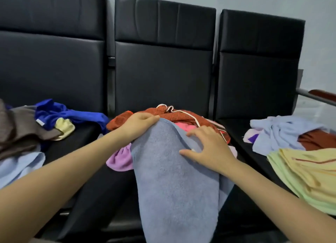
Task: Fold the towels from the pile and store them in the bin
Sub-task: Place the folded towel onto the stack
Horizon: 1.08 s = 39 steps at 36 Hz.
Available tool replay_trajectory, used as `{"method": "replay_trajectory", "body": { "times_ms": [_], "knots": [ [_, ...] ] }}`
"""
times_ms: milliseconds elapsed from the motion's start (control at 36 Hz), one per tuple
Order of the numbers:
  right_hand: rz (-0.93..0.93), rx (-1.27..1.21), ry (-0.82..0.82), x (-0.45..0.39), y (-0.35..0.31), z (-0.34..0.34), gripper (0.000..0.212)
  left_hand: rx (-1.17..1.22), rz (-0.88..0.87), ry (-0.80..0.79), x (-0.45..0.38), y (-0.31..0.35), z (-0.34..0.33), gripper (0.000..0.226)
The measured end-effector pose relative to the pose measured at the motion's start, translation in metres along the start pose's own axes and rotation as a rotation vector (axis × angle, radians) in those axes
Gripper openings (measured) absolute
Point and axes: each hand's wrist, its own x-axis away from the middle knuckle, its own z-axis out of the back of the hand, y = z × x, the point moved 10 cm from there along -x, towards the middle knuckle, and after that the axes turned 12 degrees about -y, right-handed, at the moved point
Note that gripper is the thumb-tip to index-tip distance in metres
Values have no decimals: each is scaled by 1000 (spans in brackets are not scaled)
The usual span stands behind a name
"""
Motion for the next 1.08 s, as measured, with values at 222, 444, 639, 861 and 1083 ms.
{"method": "replay_trajectory", "body": {
  "times_ms": [222, 444, 639, 861, 1083],
  "knots": [
    [23, 123, 16, -8, 9, -6, 36, -229, -18, -26, 3, -29, 4, 16],
    [211, 62, 8, -15, 6, 2, 38, -242, 14, 41, 13, -53, 30, 6],
    [231, 266, 148, -12, -8, -4, 27, -266, 35, -135, 18, -64, 5, 9],
    [82, 340, -23, -13, 0, 7, 39, -211, 136, -122, 19, -69, 1, 26],
    [150, 368, -20, -6, -7, -8, 24, 370, 170, -13, 19, -77, 5, 19]
  ]
}}
